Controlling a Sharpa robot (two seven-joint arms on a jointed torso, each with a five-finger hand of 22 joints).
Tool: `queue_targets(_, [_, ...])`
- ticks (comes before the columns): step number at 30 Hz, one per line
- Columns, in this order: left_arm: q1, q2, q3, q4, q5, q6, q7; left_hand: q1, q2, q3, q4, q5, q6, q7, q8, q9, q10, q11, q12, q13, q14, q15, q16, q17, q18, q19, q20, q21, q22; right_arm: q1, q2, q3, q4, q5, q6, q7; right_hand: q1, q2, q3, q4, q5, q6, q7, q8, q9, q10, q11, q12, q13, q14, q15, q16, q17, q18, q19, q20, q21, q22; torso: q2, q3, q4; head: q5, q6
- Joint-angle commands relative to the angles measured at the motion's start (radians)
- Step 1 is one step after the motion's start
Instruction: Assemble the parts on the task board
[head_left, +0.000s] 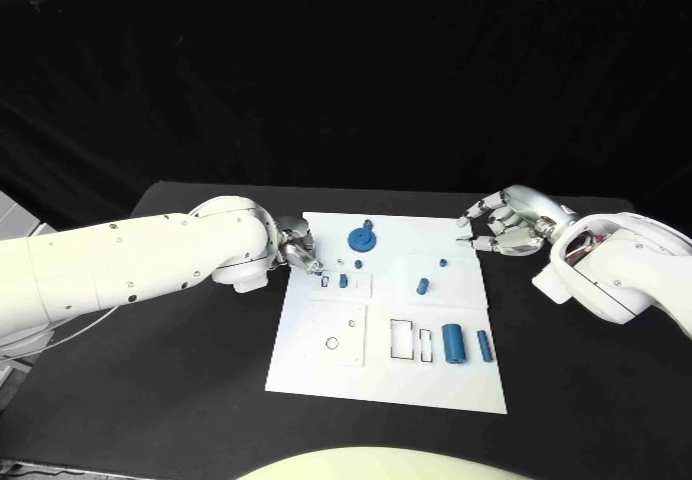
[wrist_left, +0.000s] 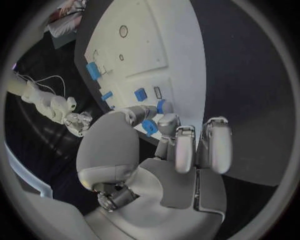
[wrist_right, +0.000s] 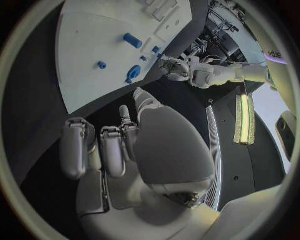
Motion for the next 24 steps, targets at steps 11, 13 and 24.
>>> queue_targets(11, [-0.017, -0.022, 0.002, 0.043, -0.087, -0.055, 0.035, -0.013, -0.001, 0.245, -0.238, 0.000, 0.009, -0.003, 0.003, -0.002, 0.008, -0.002, 0.007, 0.002, 0.104, -0.006, 0.003, 0.263, -0.013, 0.007, -0.001, 0.005, 0.085, -0.005, 0.000, -0.001, -0.001, -0.005, 0.013, 0.006, -0.002, -0.005, 0.007, -0.001, 0.004, -0.005, -0.001, 0.004, 0.001, -0.005, -0.001, -0.003, 0.122, 0.073, -0.006, -0.004, 0.138, 0.007, 0.000, -0.006, -0.006, 0.119, 0.002, 0.0006, -0.0028, 0.003, -0.005])
queue_targets(13, [-0.017, -0.021, 0.002, 0.044, -0.082, -0.039, 0.040, -0.013, -0.001, 0.246, -0.238, 0.000, 0.009, -0.003, 0.003, -0.002, 0.007, -0.002, 0.005, -0.001, 0.104, -0.006, 0.003, 0.262, -0.012, 0.005, -0.001, 0.004, 0.082, -0.005, 0.001, -0.001, -0.001, -0.005, 0.014, 0.006, -0.002, -0.005, 0.007, -0.001, 0.004, -0.005, -0.001, 0.004, 0.001, -0.005, -0.001, -0.003, 0.122, 0.073, -0.006, -0.004, 0.138, 0.007, 0.000, -0.006, -0.006, 0.119, 0.002, 0.0007, -0.0030, 0.003, -0.006])
queue_targets(24, [-0.017, -0.018, 0.009, 0.028, -0.006, 0.046, 0.048, -0.013, -0.001, 0.248, -0.238, -0.002, 0.009, -0.003, 0.002, -0.003, 0.006, -0.003, 0.003, -0.003, 0.103, -0.006, 0.002, 0.261, -0.012, 0.004, -0.002, 0.003, 0.081, -0.006, 0.001, -0.001, -0.002, -0.005, 0.014, 0.005, -0.002, -0.005, 0.007, -0.001, 0.004, -0.005, -0.001, 0.004, 0.001, -0.005, -0.001, -0.003, 0.122, 0.073, -0.006, -0.004, 0.138, 0.007, 0.000, -0.006, -0.006, 0.119, 0.001, 0.0015, -0.0024, -0.004, -0.016])
